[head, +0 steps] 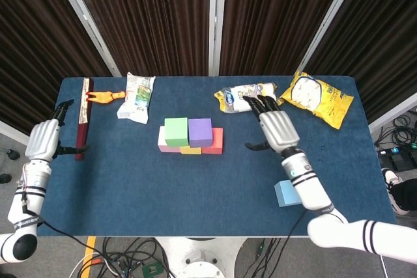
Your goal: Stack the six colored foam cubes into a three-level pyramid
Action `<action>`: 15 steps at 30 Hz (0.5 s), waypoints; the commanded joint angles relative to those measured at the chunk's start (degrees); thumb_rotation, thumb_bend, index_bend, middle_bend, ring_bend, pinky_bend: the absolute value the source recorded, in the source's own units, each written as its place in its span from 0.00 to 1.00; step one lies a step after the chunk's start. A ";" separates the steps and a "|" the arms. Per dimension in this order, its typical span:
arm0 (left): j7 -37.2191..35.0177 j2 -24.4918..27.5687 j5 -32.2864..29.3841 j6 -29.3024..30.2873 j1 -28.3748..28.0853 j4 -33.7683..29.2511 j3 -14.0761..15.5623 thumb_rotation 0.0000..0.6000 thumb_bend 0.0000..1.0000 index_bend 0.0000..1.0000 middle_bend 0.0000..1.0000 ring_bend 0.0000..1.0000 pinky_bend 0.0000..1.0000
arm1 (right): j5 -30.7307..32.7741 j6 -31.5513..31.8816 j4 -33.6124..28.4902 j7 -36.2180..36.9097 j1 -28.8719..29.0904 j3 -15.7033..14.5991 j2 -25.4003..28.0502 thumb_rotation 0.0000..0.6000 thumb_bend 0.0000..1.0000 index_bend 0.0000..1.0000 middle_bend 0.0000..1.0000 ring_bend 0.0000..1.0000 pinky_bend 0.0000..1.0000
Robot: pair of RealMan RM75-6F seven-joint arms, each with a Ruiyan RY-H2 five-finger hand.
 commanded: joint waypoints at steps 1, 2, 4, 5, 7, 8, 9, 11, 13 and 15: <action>0.25 -0.23 0.28 0.05 -0.15 -0.11 0.11 1.00 0.01 0.08 0.08 0.12 0.31 | -6.05 1.49 -3.24 4.93 -5.43 -4.66 4.46 1.00 0.03 0.07 0.15 0.04 0.13; 0.31 -0.29 0.34 -0.04 -0.21 -0.20 0.16 1.00 0.01 0.08 0.08 0.12 0.31 | -7.22 1.22 -3.54 5.91 -6.26 -5.51 5.06 1.00 0.03 0.07 0.15 0.04 0.13; 0.59 -0.39 0.45 -0.28 -0.41 -0.40 0.28 1.00 0.01 0.08 0.08 0.12 0.31 | -9.85 0.30 -3.90 8.19 -7.84 -7.29 6.25 1.00 0.03 0.07 0.15 0.04 0.16; 0.80 -0.45 0.52 -0.34 -0.49 -0.48 0.37 1.00 0.01 0.08 0.08 0.12 0.31 | -10.80 -0.08 -3.94 9.13 -8.39 -7.89 6.62 1.00 0.03 0.07 0.15 0.05 0.17; 1.23 -0.63 0.56 -0.43 -0.67 -0.65 0.49 1.00 0.01 0.08 0.08 0.12 0.31 | -13.21 -0.64 -3.77 10.53 -9.49 -9.22 7.14 1.00 0.03 0.07 0.15 0.05 0.18; 1.34 -0.73 0.59 -0.45 -0.73 -0.72 0.53 1.00 0.01 0.08 0.08 0.12 0.31 | -14.14 -0.80 -3.70 10.83 -9.92 -9.79 7.23 1.00 0.03 0.07 0.15 0.05 0.18; 1.49 -0.86 0.60 -0.49 -0.81 -0.79 0.60 1.00 0.01 0.08 0.08 0.12 0.31 | -15.21 -1.07 -3.68 11.13 -10.46 -10.54 7.34 1.00 0.03 0.07 0.16 0.05 0.18; 1.63 -1.02 0.68 -0.60 -0.90 -0.87 0.73 1.00 0.01 0.08 0.08 0.12 0.31 | -16.35 -1.41 -3.76 11.54 -11.25 -11.49 7.50 1.00 0.03 0.07 0.16 0.05 0.18; 1.73 -1.15 0.73 -0.73 -0.99 -0.94 0.85 1.00 0.01 0.08 0.08 0.12 0.31 | -17.36 -1.93 -3.47 11.59 -12.11 -12.66 7.51 1.00 0.02 0.07 0.16 0.05 0.18; 1.72 -1.18 0.78 -0.96 -1.08 -1.02 0.94 1.00 0.01 0.08 0.08 0.12 0.31 | -18.09 -2.55 -2.99 11.40 -12.94 -13.87 7.21 1.00 0.00 0.07 0.16 0.05 0.19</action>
